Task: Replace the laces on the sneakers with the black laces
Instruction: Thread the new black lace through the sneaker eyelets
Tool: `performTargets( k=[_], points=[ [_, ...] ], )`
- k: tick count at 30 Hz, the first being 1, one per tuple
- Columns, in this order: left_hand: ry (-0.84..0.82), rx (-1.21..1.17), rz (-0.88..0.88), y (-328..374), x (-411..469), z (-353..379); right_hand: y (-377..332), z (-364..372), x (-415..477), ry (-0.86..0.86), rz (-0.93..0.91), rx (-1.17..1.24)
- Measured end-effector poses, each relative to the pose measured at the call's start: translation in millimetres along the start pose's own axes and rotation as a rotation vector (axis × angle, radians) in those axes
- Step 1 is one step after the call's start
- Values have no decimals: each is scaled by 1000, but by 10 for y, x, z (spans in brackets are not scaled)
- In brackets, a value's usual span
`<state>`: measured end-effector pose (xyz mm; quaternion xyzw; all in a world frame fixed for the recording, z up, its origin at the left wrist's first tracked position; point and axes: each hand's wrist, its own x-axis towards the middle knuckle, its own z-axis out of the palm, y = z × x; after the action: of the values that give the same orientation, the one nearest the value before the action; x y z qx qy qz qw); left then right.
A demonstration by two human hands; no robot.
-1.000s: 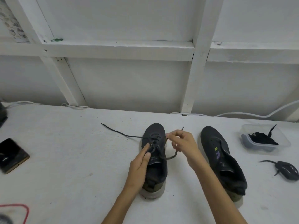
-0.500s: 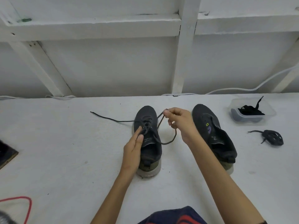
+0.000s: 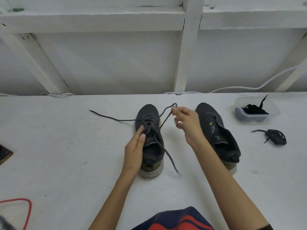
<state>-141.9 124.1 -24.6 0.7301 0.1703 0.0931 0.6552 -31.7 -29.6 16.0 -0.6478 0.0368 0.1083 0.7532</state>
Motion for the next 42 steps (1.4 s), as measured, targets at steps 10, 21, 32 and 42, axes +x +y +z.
performTargets(
  k=[10,21,32,42],
  points=[
    [-12,-8,-10,-23,4,-13,-52,-21,-12,22,-65,-113],
    [-12,-36,-12,-45,10,-13,176,112,-154,-187,26,-291],
    [42,-55,12,-22,-25,-29,181,-13,-160,4,108,-128],
    [-61,38,-57,132,227,-306,595,399,-504,-184,-30,-186]
  ],
)
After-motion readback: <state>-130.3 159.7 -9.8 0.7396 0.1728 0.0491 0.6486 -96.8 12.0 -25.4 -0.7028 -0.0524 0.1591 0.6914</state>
